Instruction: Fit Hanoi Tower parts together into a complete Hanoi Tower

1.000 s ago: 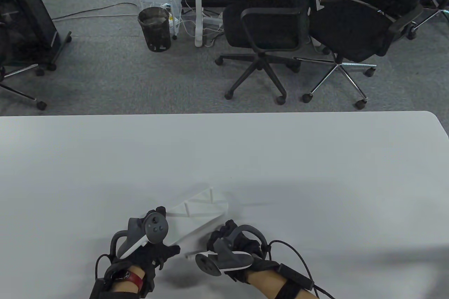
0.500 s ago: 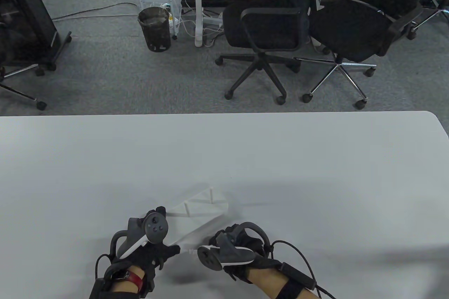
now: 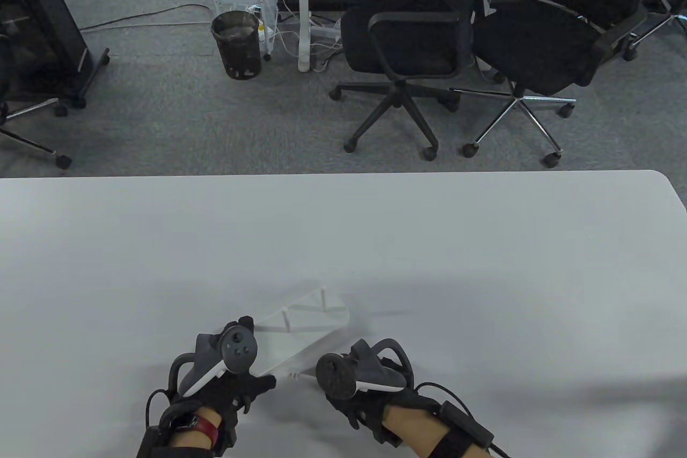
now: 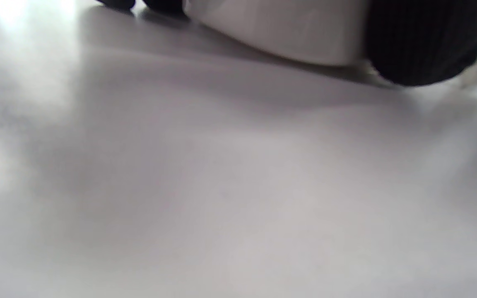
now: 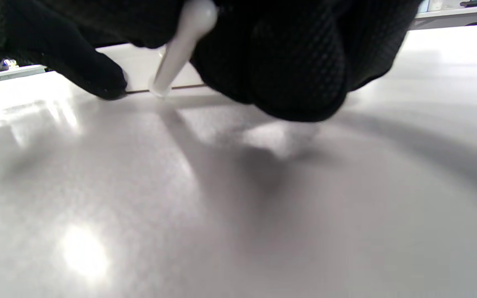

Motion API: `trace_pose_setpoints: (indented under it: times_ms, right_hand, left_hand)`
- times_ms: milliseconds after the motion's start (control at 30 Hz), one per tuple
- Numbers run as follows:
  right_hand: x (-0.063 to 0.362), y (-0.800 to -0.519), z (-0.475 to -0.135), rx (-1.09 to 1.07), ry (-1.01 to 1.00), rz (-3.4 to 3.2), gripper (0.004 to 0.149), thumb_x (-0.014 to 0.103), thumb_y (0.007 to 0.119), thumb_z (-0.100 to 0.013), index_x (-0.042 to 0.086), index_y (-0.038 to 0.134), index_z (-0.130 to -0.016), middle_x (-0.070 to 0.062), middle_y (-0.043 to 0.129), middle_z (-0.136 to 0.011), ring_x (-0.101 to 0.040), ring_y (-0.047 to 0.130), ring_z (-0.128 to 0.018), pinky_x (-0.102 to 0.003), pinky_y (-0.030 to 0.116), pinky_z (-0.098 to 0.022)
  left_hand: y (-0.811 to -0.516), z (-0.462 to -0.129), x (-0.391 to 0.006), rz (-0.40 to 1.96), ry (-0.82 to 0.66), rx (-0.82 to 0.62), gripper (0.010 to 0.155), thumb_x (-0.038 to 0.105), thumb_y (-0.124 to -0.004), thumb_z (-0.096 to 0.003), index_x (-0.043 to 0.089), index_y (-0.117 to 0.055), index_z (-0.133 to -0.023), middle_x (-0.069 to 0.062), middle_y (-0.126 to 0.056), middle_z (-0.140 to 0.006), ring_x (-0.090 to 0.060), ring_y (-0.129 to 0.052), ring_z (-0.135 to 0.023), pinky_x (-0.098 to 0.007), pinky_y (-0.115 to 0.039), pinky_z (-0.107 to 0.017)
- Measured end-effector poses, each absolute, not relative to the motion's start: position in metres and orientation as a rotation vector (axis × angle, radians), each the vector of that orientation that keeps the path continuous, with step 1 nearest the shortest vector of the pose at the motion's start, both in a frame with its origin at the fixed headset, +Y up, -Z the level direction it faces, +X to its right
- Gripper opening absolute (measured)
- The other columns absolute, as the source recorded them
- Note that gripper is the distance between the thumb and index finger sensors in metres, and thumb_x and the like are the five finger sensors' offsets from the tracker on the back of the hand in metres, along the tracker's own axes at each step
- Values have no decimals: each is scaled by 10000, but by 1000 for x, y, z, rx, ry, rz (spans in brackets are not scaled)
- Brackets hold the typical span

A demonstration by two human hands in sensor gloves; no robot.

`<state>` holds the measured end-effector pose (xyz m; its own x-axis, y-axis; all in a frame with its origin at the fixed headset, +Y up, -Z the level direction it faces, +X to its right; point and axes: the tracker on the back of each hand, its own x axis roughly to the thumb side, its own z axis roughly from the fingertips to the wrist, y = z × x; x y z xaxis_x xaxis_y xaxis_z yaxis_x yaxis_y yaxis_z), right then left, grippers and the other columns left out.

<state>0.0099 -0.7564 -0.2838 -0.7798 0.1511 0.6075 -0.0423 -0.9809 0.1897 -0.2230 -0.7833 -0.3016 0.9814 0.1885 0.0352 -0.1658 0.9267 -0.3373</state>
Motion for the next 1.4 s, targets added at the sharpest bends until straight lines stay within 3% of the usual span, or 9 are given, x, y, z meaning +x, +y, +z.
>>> trace_pose_setpoints:
  times_ms: [367, 867, 1267, 1400]
  right_hand:
    - [4, -731, -283, 1003, 27, 2677, 460, 332, 748, -389, 138, 705, -803, -73, 917, -572, -284, 948, -420, -541, 743, -579]
    - [-44, -647, -296, 1087, -248, 2687, 451, 318, 822, -354, 143, 802, -768, -85, 928, -580, -290, 957, -447, -547, 730, -607]
    - [-83, -659, -307, 1144, -147, 2784, 466, 269, 847, -346, 138, 800, -791, -93, 901, -664, -299, 953, -526, -563, 699, -639]
    - [-87, -663, -310, 1136, -195, 2768, 464, 256, 850, -344, 136, 807, -790, -95, 905, -670, -302, 959, -531, -562, 700, -639]
  left_hand:
    - [-790, -304, -226, 184, -68, -341, 1129, 633, -836, -373, 170, -96, -1089, -196, -237, -1142, -474, -443, -1013, -604, -466, -740]
    - [-787, -303, -224, 186, -69, -344, 1130, 631, -837, -373, 171, -93, -1087, -197, -234, -1141, -473, -439, -1014, -605, -463, -740]
    - [-785, -302, -230, 268, -99, -345, 1157, 634, -831, -366, 139, -58, -1069, -185, -223, -1142, -476, -404, -1017, -610, -419, -749]
    - [-784, -302, -234, 313, -113, -352, 1170, 634, -836, -358, 143, -41, -1063, -170, -223, -1146, -467, -384, -1025, -607, -394, -756]
